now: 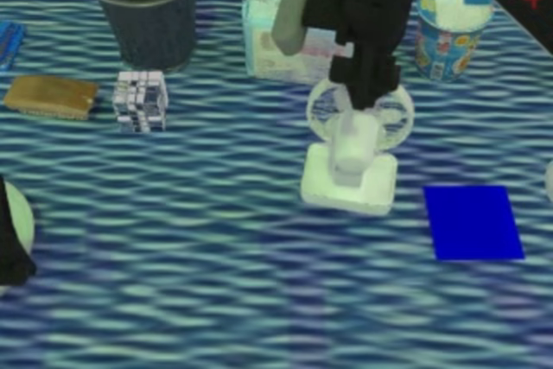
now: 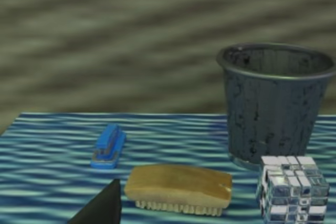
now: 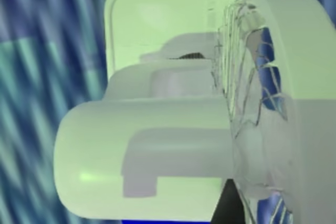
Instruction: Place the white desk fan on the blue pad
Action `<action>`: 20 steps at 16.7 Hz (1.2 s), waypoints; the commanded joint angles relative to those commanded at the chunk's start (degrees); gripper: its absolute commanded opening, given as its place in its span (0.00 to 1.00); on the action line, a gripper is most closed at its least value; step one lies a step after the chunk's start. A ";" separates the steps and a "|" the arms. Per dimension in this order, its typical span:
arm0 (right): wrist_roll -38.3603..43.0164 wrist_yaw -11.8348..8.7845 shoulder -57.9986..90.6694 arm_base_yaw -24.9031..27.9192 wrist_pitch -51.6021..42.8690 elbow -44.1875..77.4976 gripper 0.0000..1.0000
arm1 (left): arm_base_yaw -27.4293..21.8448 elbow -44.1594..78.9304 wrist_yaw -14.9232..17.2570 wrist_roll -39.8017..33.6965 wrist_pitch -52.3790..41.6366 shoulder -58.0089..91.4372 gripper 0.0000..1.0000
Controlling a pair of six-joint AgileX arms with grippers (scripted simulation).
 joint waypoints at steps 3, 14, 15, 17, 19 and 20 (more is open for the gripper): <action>-0.01 0.02 1.22 0.14 -3.66 4.30 0.00 | 0.00 0.00 0.00 0.00 0.00 0.00 1.00; 12.28 -1.13 -0.99 -4.04 -2.98 -2.83 0.00 | 0.00 0.00 0.00 0.00 0.00 0.00 1.00; 16.51 -1.43 -1.72 -5.21 -2.67 -4.99 0.00 | 0.00 0.00 0.00 0.00 0.00 0.00 1.00; 26.71 -2.02 -3.61 -7.70 -1.78 -9.73 0.00 | 0.00 0.00 0.00 0.00 0.00 0.00 1.00; 39.19 -2.59 -6.08 -10.20 -0.51 -14.75 0.00 | 0.00 0.00 0.00 0.00 0.00 0.00 1.00; 46.25 -2.86 -7.56 -11.40 0.30 -17.32 0.00 | 0.00 0.00 0.00 0.00 0.00 0.00 1.00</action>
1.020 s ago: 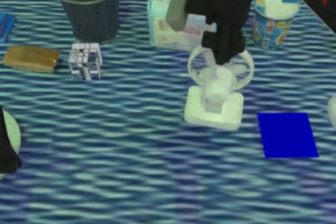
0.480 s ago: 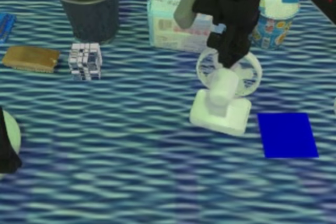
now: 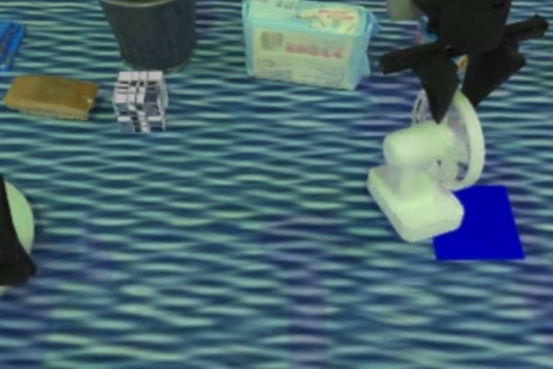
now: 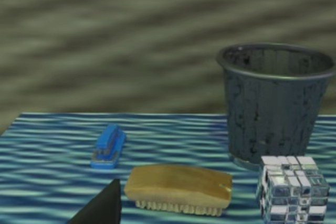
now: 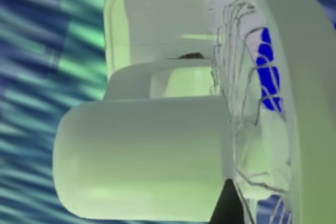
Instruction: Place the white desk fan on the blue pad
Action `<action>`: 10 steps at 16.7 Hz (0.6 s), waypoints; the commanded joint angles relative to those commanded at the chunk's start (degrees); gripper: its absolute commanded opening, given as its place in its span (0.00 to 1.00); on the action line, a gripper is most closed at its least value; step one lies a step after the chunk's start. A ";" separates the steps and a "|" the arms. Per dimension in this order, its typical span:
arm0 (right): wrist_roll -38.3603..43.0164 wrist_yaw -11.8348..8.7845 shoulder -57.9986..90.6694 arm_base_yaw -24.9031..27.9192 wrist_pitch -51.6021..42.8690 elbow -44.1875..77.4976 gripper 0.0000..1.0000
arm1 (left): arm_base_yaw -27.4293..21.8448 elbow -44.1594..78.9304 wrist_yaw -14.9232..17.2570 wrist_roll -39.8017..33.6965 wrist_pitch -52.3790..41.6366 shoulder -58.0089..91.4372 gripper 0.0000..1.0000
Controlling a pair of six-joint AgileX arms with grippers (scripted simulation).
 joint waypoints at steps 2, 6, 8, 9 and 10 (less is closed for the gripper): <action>15.02 -0.48 -3.44 -2.13 1.98 -5.11 0.00 | 0.00 0.00 0.00 0.00 0.00 0.00 1.00; 45.12 -1.00 -11.24 -4.93 6.59 -14.57 0.00 | 0.00 0.00 0.00 0.00 0.00 0.00 1.00; 58.31 -0.91 -15.07 -5.46 8.79 -18.84 0.00 | 0.00 0.00 0.00 0.00 0.00 0.00 1.00; 64.32 -0.77 -16.89 -5.54 9.79 -20.89 0.00 | 0.00 0.00 0.00 0.00 0.00 0.00 1.00; 70.00 -0.57 -18.62 -5.52 10.72 -22.89 0.00 | 0.00 0.00 0.00 0.00 0.00 0.00 1.00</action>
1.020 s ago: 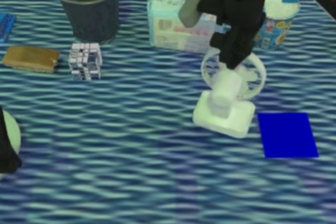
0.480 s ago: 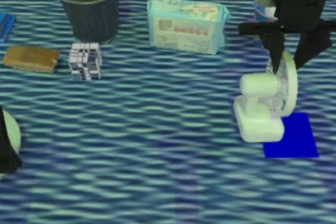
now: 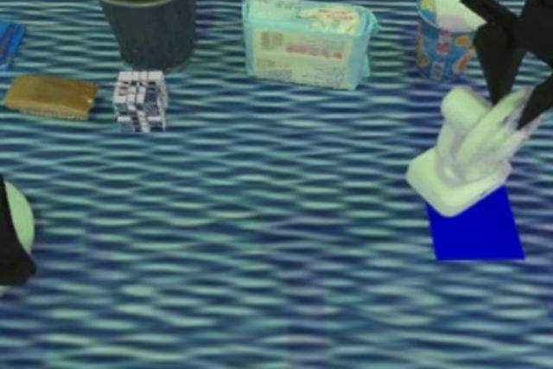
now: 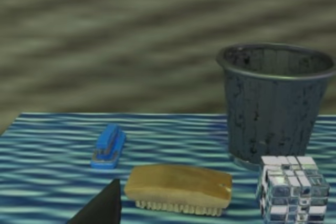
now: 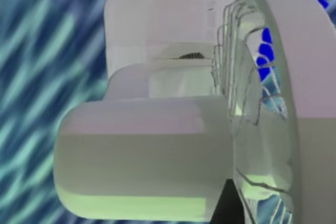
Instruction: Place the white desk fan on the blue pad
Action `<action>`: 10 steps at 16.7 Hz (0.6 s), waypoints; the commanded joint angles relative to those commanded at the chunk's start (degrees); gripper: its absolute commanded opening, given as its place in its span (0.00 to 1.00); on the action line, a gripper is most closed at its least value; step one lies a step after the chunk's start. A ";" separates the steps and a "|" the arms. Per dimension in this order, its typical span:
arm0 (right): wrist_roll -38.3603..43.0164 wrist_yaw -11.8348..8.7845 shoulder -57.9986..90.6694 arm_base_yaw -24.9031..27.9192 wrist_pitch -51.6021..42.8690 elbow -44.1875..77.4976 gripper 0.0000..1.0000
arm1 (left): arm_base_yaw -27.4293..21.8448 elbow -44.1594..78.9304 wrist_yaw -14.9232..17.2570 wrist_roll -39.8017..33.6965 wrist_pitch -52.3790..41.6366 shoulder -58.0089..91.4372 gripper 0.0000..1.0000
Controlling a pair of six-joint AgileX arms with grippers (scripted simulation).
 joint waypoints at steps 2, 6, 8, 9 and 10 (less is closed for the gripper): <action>10.58 0.55 -3.16 0.31 1.61 -3.81 0.00 | 0.00 0.00 0.00 0.00 0.00 0.00 1.00; 27.74 2.00 -7.84 1.67 3.70 -10.03 0.00 | 0.00 0.00 0.00 0.00 0.00 0.00 1.00; 33.58 2.66 -9.34 2.39 4.27 -12.18 0.00 | 0.00 0.00 0.00 0.00 0.00 0.00 1.00; 35.59 2.92 -9.84 2.71 4.45 -12.93 0.00 | 0.00 0.00 0.00 0.00 0.00 0.00 1.00; 36.93 3.11 -10.19 2.95 4.57 -13.45 0.00 | 0.00 0.00 0.00 0.00 0.00 0.00 1.00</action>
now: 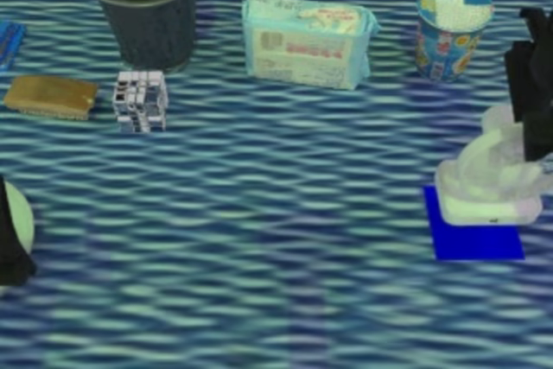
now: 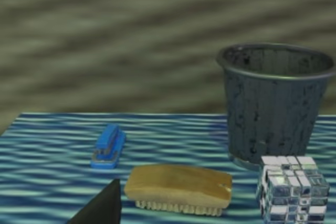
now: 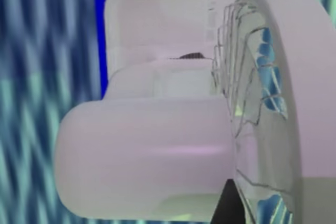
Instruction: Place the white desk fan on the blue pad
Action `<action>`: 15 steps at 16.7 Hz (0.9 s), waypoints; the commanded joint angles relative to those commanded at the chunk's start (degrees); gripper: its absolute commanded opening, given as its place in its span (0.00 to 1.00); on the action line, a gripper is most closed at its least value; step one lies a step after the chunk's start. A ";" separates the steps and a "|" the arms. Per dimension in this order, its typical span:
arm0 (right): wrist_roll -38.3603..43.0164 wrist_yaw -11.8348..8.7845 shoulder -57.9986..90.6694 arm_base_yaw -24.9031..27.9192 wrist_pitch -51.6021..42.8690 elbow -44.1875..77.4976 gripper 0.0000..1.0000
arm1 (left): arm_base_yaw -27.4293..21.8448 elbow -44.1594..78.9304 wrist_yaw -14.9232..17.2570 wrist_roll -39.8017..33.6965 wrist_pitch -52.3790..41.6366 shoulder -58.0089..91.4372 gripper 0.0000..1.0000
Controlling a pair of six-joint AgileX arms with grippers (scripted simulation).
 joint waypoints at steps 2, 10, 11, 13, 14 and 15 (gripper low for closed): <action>1.03 0.16 -0.30 0.19 0.11 -0.45 0.00 | 0.00 0.00 0.00 0.00 0.00 0.00 1.00; 1.38 0.13 0.23 -0.31 3.74 -3.79 0.00 | 0.00 0.00 0.00 0.00 0.00 0.00 1.00; 1.20 0.14 0.30 -0.07 5.51 -5.23 0.00 | 0.00 0.00 0.00 0.00 0.00 0.00 1.00; 0.99 0.16 0.38 0.15 7.65 -7.31 0.00 | 0.00 0.00 0.00 0.00 0.00 0.00 1.00; 0.99 0.16 0.37 0.14 7.84 -7.50 0.00 | 0.00 0.00 0.00 0.00 0.00 0.00 1.00; 0.99 0.16 0.37 0.14 7.84 -7.50 0.00 | 0.00 0.00 0.00 0.00 0.00 0.00 1.00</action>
